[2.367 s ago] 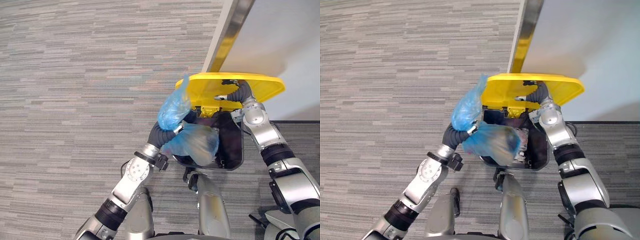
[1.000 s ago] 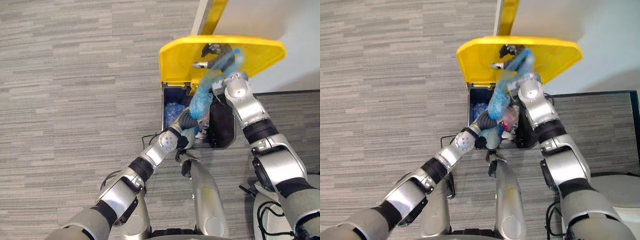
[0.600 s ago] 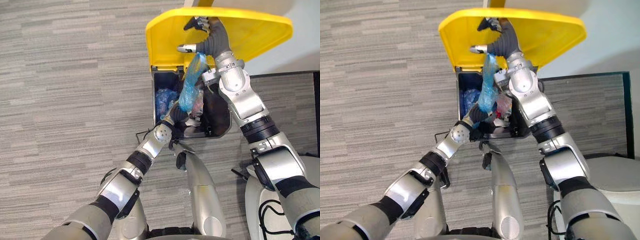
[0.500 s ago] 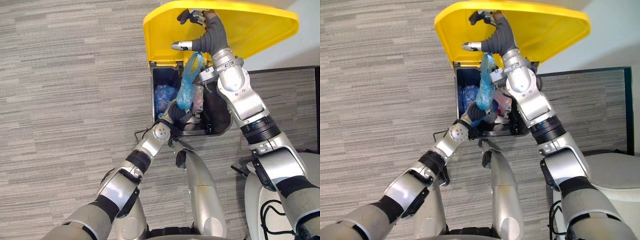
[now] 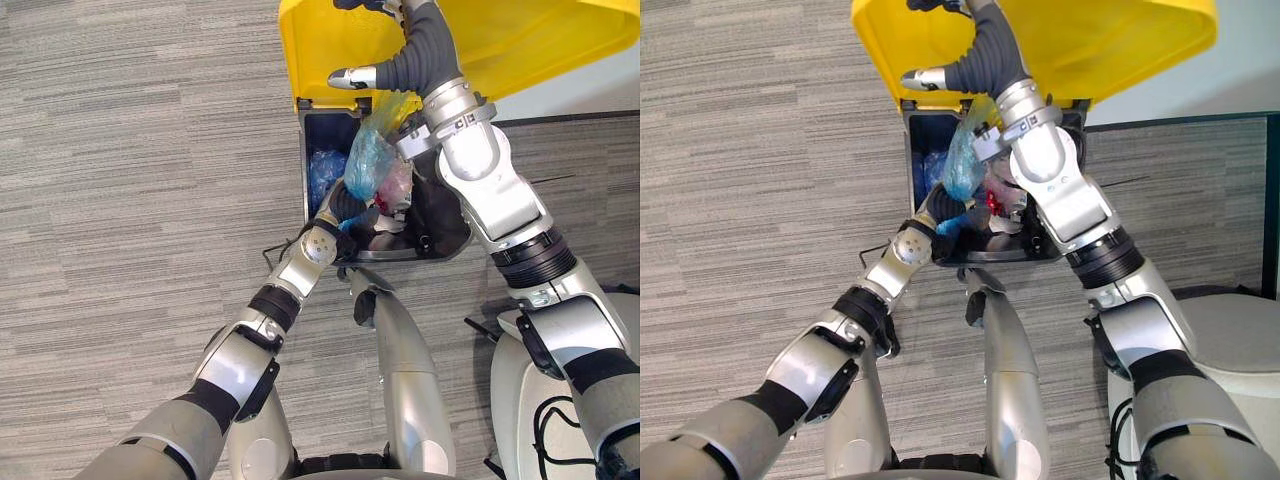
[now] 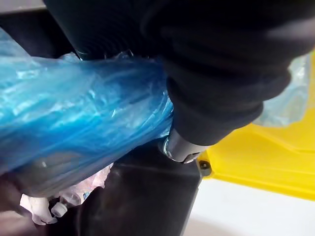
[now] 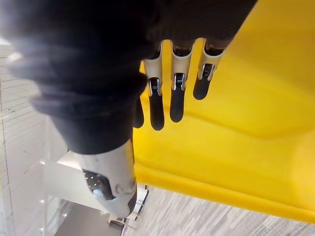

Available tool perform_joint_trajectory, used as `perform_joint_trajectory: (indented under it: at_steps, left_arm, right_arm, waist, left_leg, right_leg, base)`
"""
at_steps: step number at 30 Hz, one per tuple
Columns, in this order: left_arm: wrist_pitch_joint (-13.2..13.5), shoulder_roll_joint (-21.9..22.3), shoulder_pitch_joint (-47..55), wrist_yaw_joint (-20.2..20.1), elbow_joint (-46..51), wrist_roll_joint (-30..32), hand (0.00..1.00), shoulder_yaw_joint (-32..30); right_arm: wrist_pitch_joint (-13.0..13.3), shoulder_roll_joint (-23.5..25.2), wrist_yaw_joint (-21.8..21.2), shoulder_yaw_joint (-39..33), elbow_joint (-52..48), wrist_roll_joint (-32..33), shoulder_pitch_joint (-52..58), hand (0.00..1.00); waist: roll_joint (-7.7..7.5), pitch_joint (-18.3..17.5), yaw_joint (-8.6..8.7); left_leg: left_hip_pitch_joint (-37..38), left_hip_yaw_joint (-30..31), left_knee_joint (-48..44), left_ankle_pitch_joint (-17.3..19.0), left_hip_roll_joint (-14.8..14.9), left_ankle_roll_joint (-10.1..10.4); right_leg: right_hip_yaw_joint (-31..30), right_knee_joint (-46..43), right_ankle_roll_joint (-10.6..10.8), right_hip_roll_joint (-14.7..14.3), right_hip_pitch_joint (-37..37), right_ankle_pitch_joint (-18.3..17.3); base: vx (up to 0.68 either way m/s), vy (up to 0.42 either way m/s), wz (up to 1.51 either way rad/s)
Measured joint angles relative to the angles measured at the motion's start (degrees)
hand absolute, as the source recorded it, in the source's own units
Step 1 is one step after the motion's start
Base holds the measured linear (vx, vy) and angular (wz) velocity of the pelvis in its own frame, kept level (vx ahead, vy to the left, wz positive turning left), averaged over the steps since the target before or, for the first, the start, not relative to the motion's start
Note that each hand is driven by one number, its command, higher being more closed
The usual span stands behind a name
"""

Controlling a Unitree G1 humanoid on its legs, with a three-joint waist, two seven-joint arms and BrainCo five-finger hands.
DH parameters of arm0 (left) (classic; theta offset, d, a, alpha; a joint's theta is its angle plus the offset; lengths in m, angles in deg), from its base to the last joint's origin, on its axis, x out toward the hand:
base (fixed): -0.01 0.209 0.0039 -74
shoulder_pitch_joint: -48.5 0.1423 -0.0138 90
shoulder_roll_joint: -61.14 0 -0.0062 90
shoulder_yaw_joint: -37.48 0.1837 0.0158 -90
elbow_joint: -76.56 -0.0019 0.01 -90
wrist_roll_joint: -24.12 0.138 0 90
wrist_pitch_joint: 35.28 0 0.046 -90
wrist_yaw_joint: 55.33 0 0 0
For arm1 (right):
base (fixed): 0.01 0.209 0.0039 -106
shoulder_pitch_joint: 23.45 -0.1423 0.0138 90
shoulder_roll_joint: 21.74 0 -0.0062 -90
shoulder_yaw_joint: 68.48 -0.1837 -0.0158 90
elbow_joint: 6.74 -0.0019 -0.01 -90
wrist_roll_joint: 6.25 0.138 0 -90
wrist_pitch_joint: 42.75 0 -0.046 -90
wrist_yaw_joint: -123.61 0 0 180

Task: Gather rubbish on tea table into small bin, then transfer packed bag to large trash can.

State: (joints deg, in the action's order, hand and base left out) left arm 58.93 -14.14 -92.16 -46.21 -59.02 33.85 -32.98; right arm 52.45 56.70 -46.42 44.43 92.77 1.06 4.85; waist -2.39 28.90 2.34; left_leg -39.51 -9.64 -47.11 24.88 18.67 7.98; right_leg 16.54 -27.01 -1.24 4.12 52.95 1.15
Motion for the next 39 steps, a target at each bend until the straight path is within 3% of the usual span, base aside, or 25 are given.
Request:
perform_joint_trajectory:
  at_steps: [11, 18, 23, 28, 30, 35, 39]
  left_arm:
    - [0.0, 0.03, 1.37, 1.03, 0.16, 0.01, 0.0, -0.03]
    - [0.07, -0.69, 6.05, 0.93, 6.02, -1.51, 0.0, 0.14]
    - [2.03, -3.97, 11.06, 0.87, 16.32, -4.99, 0.0, 0.46]
    - [4.88, -10.38, 23.88, -0.93, 27.86, -10.32, 0.0, -0.6]
    - [5.5, -12.63, 28.49, -2.1, 30.22, -13.29, 0.0, -3.04]
    - [7.45, -18.4, 42.02, -5.69, 31.14, -19.32, 0.0, -11.68]
    - [7.42, -19.66, 48.22, -8.02, 22.68, -20.52, 0.0, -16.62]
  right_arm:
    - [-0.03, 0.29, -0.12, 0.27, 1.21, -1.02, 1.18, 0.0]
    - [0.0, 0.27, -0.15, -0.06, 1.45, -2.07, 7.29, 0.0]
    - [0.76, 0.41, -0.2, -4.74, -0.02, -4.67, 15.54, 0.0]
    - [1.05, 0.45, -0.35, -10.92, -1.97, -7.94, 30.17, 0.0]
    - [1.05, 0.79, -1.24, -12.4, -1.89, -7.99, 34.54, 0.0]
    - [1.41, 1.01, -2.93, -16.25, 4.52, -9.81, 42.86, 0.0]
    - [1.49, 0.92, -4.27, -19.23, 11.9, -10.16, 45.91, 0.0]
  waist:
    - [0.15, -0.08, -0.2]
    - [0.38, -0.2, -0.49]
    - [0.71, -0.4, -2.01]
    - [3.14, -3.92, -3.37]
    - [3.24, -3.98, -3.37]
    - [3.57, -6.26, -3.41]
    - [3.76, -7.92, -3.72]
  left_leg:
    - [1.41, -0.01, 0.07, 0.0, -0.03, -0.02]
    - [4.35, 1.14, 0.27, 0.03, -0.8, -0.18]
    - [8.19, 1.81, 1.89, -0.08, -1.7, -0.56]
    - [13.04, 2.13, 7.26, -2.84, -3.86, -0.08]
    - [16.13, 2.85, 9.43, -3.62, -4.79, 0.22]
    - [21.99, 4.78, 16.12, -5.52, -5.72, 0.33]
    - [26.13, 6.23, 22.77, -8.72, -5.64, 1.58]
  right_leg:
    - [0.13, -0.02, -0.11, 0.18, -1.51, 0.06]
    - [1.1, -0.15, -0.38, 1.3, -5.45, -0.23]
    - [2.04, -0.18, -0.78, 2.44, -9.49, -0.88]
    - [3.19, -1.54, 0.17, 5.29, -12.98, -3.23]
    - [3.96, -2.05, 0.47, 5.99, -15.59, -4.42]
    - [5.62, -1.68, 2.59, 6.41, -20.27, -6.32]
    - [7.09, -1.26, 4.19, 6.06, -23.02, -7.33]
  base:
    - [0.0, 0.0, 0.0]
    - [-0.03, 0.001, 0.12]
    - [-0.05, -0.012, 0.17]
    - [0.03, -0.029, 0.3]
    - [0.07, -0.032, 0.29]
    - [0.07, -0.054, 0.24]
    - [0.1, -0.091, 0.24]
